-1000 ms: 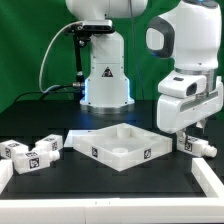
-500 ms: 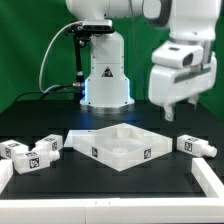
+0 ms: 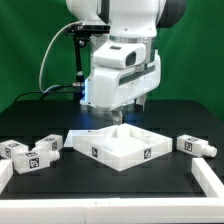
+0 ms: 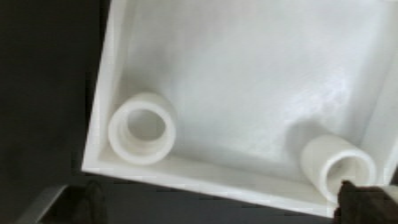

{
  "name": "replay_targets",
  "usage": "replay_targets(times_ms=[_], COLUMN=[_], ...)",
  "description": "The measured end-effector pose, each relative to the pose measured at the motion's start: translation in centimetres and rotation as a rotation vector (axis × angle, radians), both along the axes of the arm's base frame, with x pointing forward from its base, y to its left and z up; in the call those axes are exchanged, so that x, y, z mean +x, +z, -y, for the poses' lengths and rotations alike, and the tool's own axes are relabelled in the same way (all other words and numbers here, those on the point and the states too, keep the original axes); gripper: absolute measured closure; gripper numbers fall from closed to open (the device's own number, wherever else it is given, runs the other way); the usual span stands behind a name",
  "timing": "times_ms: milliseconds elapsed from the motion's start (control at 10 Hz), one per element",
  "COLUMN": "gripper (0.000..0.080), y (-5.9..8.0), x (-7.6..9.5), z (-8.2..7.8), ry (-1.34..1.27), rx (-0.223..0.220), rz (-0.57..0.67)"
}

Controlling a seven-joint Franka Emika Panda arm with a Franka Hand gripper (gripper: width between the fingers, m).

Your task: Assemble one leg

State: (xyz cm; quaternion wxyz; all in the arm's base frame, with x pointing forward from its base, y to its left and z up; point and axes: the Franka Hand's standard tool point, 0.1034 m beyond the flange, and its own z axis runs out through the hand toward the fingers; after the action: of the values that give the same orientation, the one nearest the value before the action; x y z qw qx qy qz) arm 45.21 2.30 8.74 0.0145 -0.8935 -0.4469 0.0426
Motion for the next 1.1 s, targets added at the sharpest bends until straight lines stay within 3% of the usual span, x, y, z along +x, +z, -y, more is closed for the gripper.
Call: replay_targets(times_ms=[400, 600, 800, 1100], gripper=[0.0151, 0.0151, 0.0151, 0.0151], y=[0.0, -3.2, -5.4, -7.2], x=[0.0, -1.1, -0.5, -0.8], z=[-0.1, 3.0, 5.9, 7.7], ry=[0.002, -0.085, -0.009, -0.009], rx=[0.000, 0.022, 0.036, 0.044], rz=[0.000, -0.045, 0.051, 0.041])
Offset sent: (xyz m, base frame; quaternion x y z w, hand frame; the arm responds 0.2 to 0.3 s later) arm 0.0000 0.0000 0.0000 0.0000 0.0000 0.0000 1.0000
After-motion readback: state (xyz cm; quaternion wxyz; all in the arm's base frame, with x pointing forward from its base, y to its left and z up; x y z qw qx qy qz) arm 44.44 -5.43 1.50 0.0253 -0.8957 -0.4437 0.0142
